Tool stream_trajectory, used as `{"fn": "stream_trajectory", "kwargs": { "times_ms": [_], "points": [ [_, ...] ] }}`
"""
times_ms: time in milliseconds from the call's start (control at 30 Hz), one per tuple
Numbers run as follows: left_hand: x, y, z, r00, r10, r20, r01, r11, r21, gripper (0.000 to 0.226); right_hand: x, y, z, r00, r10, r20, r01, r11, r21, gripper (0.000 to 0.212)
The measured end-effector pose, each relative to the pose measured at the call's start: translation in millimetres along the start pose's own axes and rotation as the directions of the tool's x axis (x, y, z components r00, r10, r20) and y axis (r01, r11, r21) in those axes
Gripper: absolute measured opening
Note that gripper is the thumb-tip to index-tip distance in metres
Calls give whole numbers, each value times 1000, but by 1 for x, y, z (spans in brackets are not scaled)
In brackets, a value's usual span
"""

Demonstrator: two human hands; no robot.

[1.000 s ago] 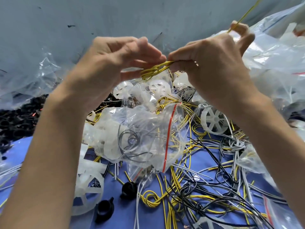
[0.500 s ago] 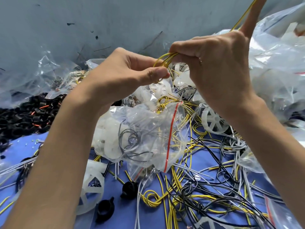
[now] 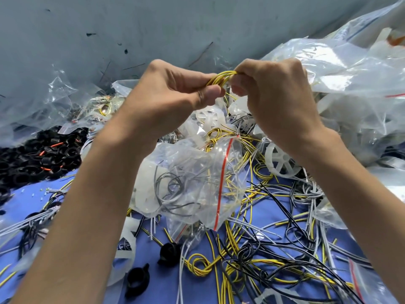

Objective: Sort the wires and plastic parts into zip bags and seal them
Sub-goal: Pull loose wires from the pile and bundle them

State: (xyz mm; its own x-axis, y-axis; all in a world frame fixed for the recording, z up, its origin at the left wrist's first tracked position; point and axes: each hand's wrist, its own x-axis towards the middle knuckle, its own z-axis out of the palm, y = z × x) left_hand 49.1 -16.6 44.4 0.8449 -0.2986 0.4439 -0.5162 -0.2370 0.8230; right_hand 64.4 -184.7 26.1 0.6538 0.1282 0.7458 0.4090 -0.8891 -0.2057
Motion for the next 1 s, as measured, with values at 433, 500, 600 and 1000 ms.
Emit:
{"fn": "stream_trajectory", "kwargs": {
  "times_ms": [433,500,600,1000],
  "points": [
    [3,0,36,977,90,-191,-131,967,-219,34,7,-10,-4,944,330,-21,-192,599,778,19],
    [4,-1,37,967,91,-236,-142,968,-207,33,7,-13,-5,944,329,-6,-191,561,805,18],
    [4,0,31,965,83,-248,-137,968,-209,33,5,-17,-8,947,322,-2,-149,444,883,15],
    [-5,11,28,999,-4,-35,-11,904,-428,33,1,-28,-14,936,337,-98,-44,390,920,11]
  ]
}}
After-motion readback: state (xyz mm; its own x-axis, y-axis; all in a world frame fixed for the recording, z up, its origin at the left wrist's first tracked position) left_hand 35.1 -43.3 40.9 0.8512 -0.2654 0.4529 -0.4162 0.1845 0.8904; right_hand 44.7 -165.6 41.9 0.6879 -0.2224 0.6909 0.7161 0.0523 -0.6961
